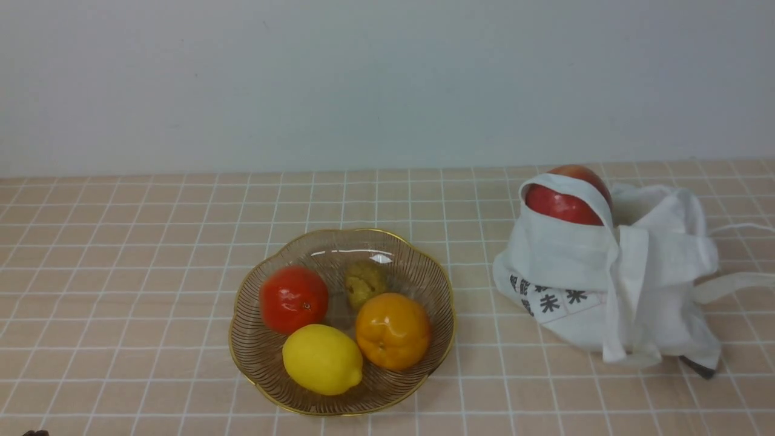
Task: Take the fruit out of the bag on the brown coffee tablecloth and place them on the plate.
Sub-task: 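Reach into the cloth bag and grasp a fruit inside it with the right gripper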
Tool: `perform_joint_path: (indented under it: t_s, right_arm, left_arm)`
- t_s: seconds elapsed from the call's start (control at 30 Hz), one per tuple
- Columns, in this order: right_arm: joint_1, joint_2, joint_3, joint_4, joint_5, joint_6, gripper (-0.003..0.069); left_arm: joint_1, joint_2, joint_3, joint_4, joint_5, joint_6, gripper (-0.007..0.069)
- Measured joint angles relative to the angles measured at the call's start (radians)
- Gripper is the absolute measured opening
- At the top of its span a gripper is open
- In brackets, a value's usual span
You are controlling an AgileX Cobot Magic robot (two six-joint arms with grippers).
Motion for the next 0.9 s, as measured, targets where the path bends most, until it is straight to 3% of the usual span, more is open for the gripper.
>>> perform_joint_path:
  t_s: [0.17, 0.33, 0.47, 0.63, 0.77, 0.9]
  right_arm:
    - [0.0, 0.0, -0.006, 0.056, -0.075, 0.017, -0.0014]
    - [0.0, 0.072, -0.233, -0.003, 0.031, 0.024, -0.0014]
    - [0.0, 0.252, -0.449, -0.124, 0.218, 0.008, -0.0014]
    - [0.0, 0.647, -0.801, -0.257, 0.591, -0.045, -0.0014]
    - [0.0, 0.919, -1.033, -0.273, 0.8, -0.123, -0.0014]
    - [0.0, 1.126, -1.217, -0.273, 0.91, -0.186, -0.0014]
  left_arm:
    - [0.0, 0.0, 0.0, 0.0, 0.0, 0.0, -0.0008]
    - [0.0, 0.0, 0.0, 0.0, 0.0, 0.0, -0.0008]
    - [0.0, 0.0, 0.0, 0.0, 0.0, 0.0, -0.0008]
    - [0.0, 0.0, 0.0, 0.0, 0.0, 0.0, -0.0008]
    - [0.0, 0.0, 0.0, 0.0, 0.0, 0.0, -0.0008]
    - [0.0, 0.0, 0.0, 0.0, 0.0, 0.0, -0.0008]
